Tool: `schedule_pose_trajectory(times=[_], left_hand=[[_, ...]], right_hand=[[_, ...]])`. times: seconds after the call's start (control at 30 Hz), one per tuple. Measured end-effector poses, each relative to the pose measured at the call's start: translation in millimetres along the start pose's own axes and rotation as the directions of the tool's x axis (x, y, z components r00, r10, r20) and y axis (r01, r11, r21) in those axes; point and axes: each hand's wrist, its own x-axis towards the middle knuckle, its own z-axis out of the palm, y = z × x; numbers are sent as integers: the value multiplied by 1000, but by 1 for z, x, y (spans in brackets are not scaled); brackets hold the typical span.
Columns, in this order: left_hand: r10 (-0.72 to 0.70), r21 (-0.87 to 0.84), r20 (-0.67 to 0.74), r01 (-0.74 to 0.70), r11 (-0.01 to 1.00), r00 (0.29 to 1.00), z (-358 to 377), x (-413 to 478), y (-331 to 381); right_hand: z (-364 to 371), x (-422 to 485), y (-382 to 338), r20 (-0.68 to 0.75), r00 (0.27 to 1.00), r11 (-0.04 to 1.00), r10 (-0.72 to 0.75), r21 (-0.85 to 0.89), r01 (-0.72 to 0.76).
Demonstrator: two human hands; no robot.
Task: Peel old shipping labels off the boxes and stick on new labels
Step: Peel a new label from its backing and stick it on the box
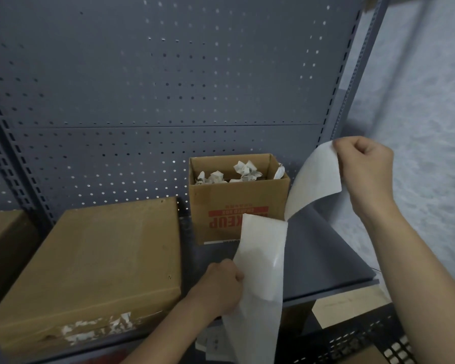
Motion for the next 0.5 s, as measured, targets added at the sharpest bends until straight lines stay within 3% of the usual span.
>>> schedule_pose_trajectory(times=[0.23,0.5], left_hand=[[44,6,9,-44,999,999,-3,0,5],[112,49,26,-113,992,993,-3,-3,10]], right_hand=[[-10,1,-19,-4,1000,993,-20,115,21],[6,-20,-19,228,974,989,6,140,-39]])
